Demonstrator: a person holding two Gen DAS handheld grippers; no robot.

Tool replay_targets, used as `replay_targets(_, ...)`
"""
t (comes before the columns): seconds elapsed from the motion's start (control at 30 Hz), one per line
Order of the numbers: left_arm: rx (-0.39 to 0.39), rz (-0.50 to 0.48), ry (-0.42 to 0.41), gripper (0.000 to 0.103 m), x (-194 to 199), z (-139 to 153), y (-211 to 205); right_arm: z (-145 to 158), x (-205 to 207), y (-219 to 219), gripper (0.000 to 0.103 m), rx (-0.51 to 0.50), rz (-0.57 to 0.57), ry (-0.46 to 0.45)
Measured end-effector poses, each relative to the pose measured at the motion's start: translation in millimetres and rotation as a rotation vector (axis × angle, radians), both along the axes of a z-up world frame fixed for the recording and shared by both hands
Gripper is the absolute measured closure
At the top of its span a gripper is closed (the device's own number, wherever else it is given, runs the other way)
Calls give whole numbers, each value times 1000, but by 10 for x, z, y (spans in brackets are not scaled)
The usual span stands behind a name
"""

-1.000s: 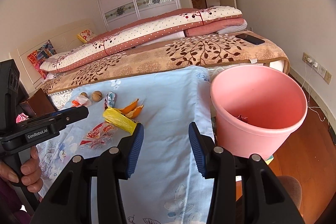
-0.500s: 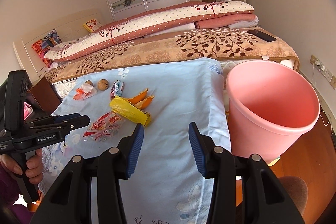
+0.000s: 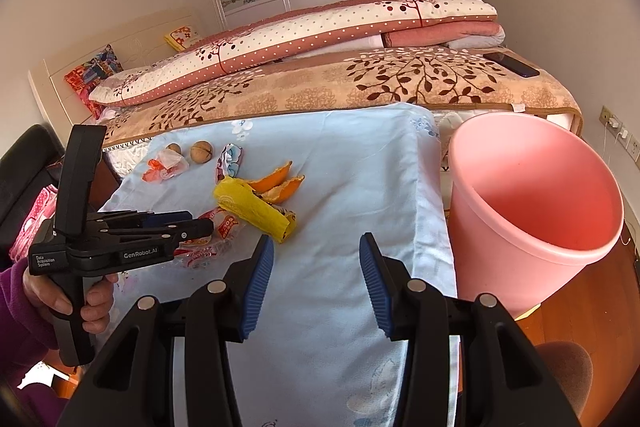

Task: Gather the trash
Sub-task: 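Grasp the clear red-printed snack bag with the left tool while the right tool grasps the yellow bag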

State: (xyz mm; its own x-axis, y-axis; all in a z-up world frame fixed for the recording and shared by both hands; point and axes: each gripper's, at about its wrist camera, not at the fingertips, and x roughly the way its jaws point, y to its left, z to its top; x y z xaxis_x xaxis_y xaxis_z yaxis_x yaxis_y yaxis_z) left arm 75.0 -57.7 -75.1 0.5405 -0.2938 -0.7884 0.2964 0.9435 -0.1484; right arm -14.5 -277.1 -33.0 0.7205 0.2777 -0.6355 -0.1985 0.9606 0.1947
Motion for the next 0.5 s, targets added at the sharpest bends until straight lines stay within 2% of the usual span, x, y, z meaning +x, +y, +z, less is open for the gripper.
replay_targets(0.3, -61, -52, 29, 62, -6, -37, 11, -24, 172, 137, 55, 8, 58, 24)
replay_targets(0.33, -63, -58, 29, 66, -10, -37, 10, -30, 192, 150, 55, 10, 62, 29)
replay_targets(0.37, -69, -68, 31, 74, -14, -34, 6, -31, 218, 159, 55, 12, 65, 33)
replay_targets(0.4, -70, -74, 29, 75, -22, -26, 5, -30, 241, 170, 55, 13, 67, 35)
replay_targets(0.47, -64, -80, 28, 87, -38, -20, -5, -32, 287, 191, 55, 15, 71, 40)
replay_targets(0.5, -67, -82, 29, 89, -42, -18, 2, -34, 308, 207, 55, 15, 74, 42)
